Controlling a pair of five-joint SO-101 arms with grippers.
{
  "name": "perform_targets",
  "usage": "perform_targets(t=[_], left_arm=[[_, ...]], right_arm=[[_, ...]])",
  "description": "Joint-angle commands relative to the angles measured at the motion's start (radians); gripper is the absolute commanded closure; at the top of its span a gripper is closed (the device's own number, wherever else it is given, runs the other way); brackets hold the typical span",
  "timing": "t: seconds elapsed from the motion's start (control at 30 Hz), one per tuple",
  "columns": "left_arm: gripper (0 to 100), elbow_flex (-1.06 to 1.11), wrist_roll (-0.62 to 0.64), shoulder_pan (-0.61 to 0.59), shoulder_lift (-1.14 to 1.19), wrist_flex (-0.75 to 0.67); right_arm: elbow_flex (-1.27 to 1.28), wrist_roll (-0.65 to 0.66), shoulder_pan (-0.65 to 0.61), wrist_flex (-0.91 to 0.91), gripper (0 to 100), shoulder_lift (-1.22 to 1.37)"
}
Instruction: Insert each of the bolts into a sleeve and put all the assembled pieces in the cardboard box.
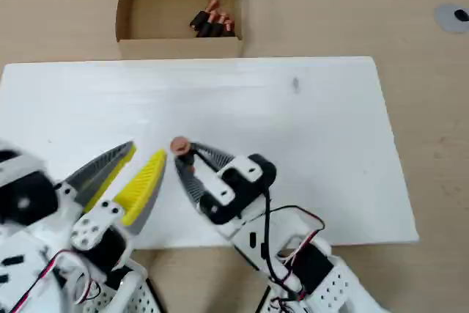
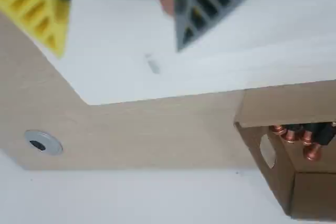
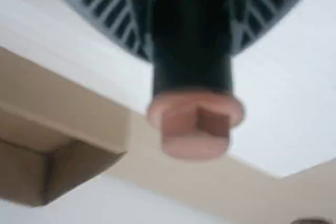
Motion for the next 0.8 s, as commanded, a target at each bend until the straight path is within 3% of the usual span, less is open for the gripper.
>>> perform_targets(t=[0.0,0.07,0.2,0.4,0.5,0.77], left_arm=[[85,-0.06,-0.002,0.005,0.015,0.08],[86,-0.06,-0.041,-0.005,0.013,0.153],[90,-0.058,-0.236,-0.1,0.013,0.204],[99,0.029,-0.45,-0.269,0.005,0.199],[99,0.071,-0.468,-0.328,0.004,0.198],[99,0.173,-0.466,-0.361,0.002,0.199]], right_arm=[[-0.058,-0.005,0.12,-0.02,98.9,-0.031],[-0.107,-0.008,0.188,-0.02,98.9,-0.031],[-0.269,-0.005,0.242,-0.018,98.9,0.022],[-0.651,-0.037,0.298,-0.028,98.9,0.427],[-0.877,-0.101,0.335,-0.028,98.9,0.682],[-1.25,-0.107,0.351,-0.029,98.8,1.285]])
